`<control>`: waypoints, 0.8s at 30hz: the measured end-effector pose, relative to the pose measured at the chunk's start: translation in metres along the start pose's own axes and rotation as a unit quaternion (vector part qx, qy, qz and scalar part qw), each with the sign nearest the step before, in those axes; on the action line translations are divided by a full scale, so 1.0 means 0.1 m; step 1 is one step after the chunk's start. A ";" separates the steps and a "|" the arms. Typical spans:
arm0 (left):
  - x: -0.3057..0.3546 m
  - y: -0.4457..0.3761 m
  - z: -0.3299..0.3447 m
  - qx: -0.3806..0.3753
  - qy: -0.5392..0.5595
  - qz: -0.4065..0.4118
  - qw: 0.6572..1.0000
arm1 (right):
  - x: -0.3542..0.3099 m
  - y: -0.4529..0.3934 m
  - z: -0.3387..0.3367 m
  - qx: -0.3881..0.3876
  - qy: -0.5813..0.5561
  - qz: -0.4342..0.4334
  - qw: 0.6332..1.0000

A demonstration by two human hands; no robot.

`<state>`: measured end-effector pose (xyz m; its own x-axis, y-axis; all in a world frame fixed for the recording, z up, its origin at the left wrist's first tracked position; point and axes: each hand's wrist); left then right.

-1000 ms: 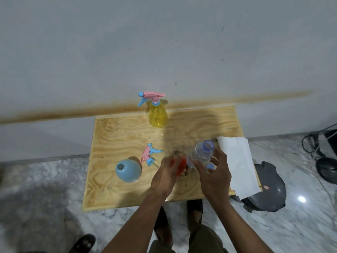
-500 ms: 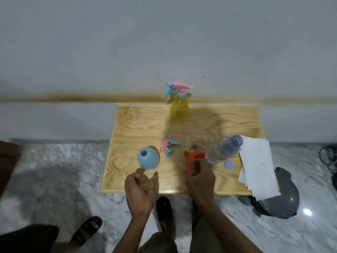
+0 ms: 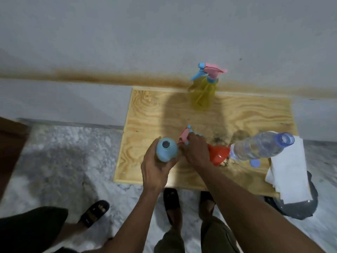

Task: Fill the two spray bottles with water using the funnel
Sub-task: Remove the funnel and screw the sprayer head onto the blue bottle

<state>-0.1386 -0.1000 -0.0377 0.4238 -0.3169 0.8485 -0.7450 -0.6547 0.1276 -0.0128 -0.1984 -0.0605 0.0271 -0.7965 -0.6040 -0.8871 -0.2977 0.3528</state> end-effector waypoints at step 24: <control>0.71 0.13 -0.45 -0.012 -0.015 0.106 0.994 | -1.21 0.99 -1.99 0.145 -0.591 -0.144 0.781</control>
<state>-0.1414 -0.1006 0.0471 0.2705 -0.4675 0.8416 -0.8313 -0.5544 -0.0407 -0.0125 -0.2367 0.1898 -0.0475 0.3734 -0.9264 -0.9943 -0.1060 0.0083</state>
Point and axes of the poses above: each hand's wrist, its own y-axis away from the middle knuckle, its own z-axis out of the palm, x = y × z, and after that the axes turned 7 degrees about -y, right-handed
